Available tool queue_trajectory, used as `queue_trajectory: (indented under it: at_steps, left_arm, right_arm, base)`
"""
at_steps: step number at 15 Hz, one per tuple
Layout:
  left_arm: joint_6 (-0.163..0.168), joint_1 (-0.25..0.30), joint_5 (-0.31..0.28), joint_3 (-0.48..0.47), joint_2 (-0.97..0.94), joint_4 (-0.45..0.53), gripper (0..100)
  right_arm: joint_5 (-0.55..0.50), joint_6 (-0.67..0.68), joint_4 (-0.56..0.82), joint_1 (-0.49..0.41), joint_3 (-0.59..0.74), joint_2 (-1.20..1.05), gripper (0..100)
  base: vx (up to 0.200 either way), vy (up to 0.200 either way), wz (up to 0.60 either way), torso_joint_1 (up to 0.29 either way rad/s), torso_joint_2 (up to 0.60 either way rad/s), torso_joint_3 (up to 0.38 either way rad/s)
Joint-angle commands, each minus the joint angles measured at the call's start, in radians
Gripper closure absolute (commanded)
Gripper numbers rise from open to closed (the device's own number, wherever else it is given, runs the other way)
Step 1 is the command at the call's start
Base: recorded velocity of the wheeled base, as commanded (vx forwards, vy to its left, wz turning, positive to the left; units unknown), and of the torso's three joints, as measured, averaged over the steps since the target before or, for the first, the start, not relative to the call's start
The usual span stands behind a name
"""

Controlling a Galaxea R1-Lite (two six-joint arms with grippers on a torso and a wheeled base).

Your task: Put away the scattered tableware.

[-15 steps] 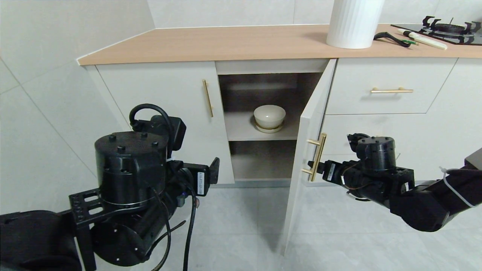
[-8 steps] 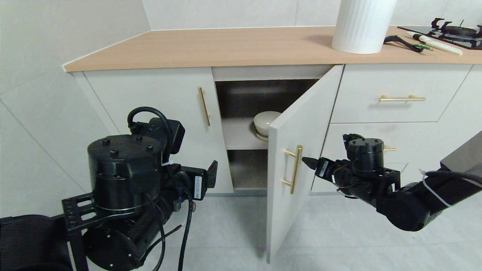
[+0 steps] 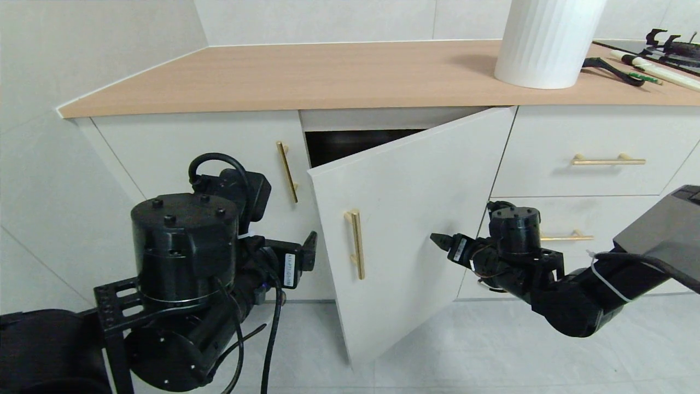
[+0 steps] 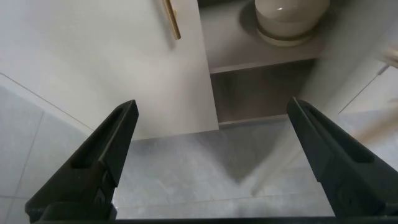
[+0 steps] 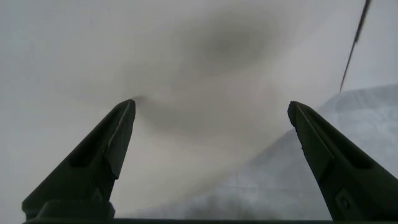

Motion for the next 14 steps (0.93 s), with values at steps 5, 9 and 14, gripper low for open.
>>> queue_trajectory:
  at_steps: [5, 9, 14]
  left_arm:
    - [0.006, 0.000, 0.001, 0.006, -0.002, -0.001, 0]
    - [0.006, 0.000, 0.001, 0.006, 0.001, -0.001, 0]
    - [0.007, 0.000, 0.001, 0.006, 0.003, -0.001, 0]
  right_arm:
    - [-0.090, 0.063, 0.003, 0.000, -0.096, 0.064, 0]
    - [-0.122, 0.099, 0.009, -0.010, -0.143, 0.078, 0]
    - [-0.215, 0.105, 0.019, -0.036, -0.223, 0.136, 0]
  base:
    - [0.000, 0.000, 0.00, 0.000, 0.00, 0.000]
    - [0.000, 0.000, 0.00, 0.000, 0.00, 0.000]
    - [0.000, 0.000, 0.00, 0.000, 0.00, 0.000]
